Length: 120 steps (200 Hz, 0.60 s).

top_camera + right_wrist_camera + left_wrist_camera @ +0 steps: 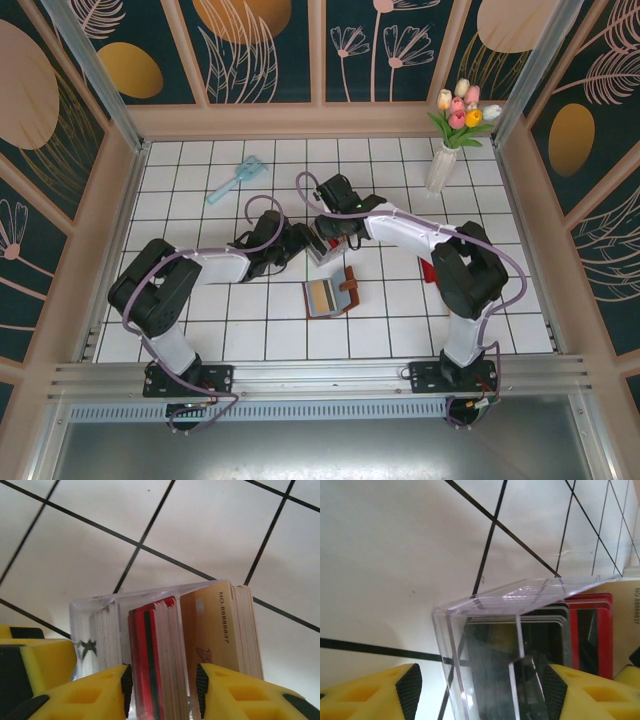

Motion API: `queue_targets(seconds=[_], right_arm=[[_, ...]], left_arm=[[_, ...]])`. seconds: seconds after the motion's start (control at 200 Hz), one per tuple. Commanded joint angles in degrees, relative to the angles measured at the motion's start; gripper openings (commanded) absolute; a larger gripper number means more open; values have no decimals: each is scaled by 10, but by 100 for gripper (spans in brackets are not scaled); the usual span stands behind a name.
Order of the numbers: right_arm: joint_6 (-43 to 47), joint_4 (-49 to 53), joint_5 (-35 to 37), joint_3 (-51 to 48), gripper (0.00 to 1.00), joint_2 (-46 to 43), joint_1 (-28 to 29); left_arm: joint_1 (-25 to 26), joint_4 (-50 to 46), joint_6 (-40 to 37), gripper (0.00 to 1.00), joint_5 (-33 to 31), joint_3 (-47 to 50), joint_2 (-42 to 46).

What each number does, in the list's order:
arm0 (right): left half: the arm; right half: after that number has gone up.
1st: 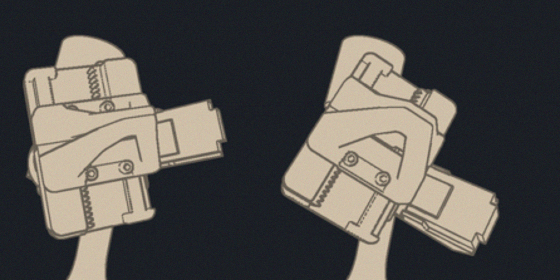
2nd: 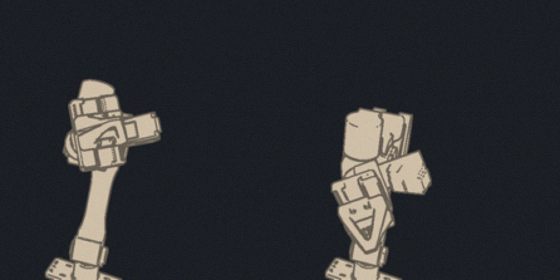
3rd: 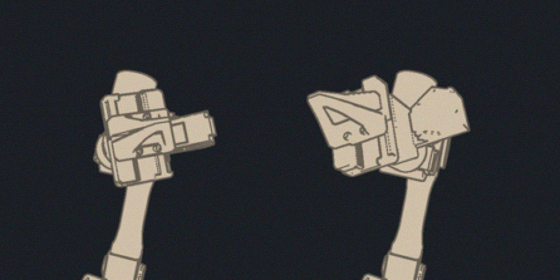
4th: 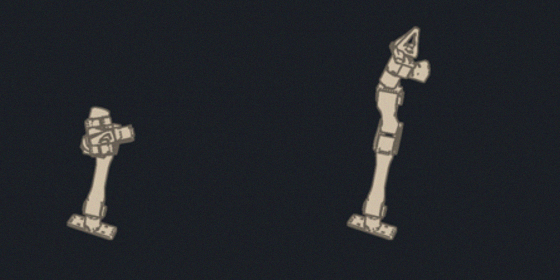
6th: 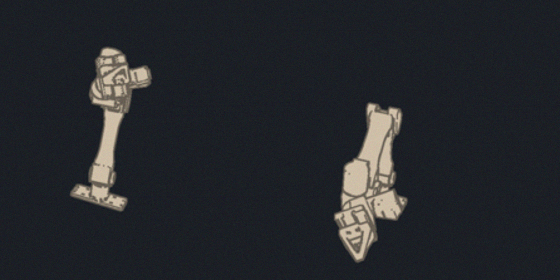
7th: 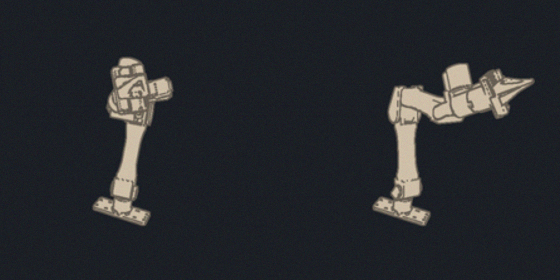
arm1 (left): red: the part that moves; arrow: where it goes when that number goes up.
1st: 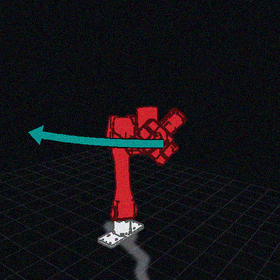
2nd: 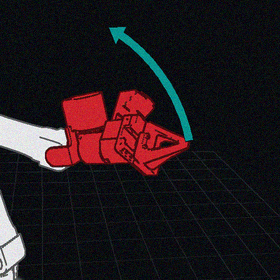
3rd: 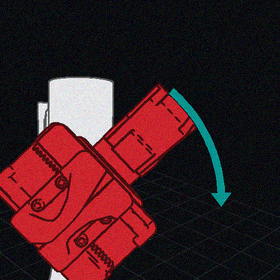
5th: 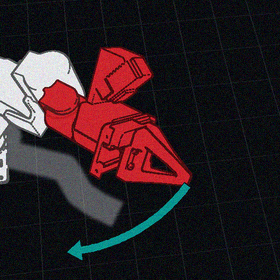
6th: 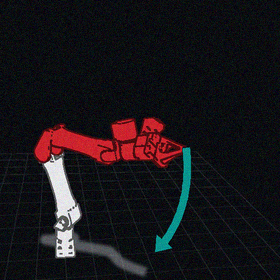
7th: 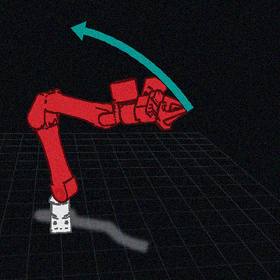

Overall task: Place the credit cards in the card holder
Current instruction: Pick up the credit card from the storage box.

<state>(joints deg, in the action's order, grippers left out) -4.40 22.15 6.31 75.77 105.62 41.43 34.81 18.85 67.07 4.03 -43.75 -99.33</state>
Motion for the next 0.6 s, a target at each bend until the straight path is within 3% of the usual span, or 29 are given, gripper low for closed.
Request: queue_targets(seconds=[0.0,0.596], right_arm=[[21,22,26,17,42,12,5],[44,40,138,32,42,58,42]], left_arm=[[-5,25,-1,67,13,-13,-23],[-5,48,15,61,19,23,-35]])
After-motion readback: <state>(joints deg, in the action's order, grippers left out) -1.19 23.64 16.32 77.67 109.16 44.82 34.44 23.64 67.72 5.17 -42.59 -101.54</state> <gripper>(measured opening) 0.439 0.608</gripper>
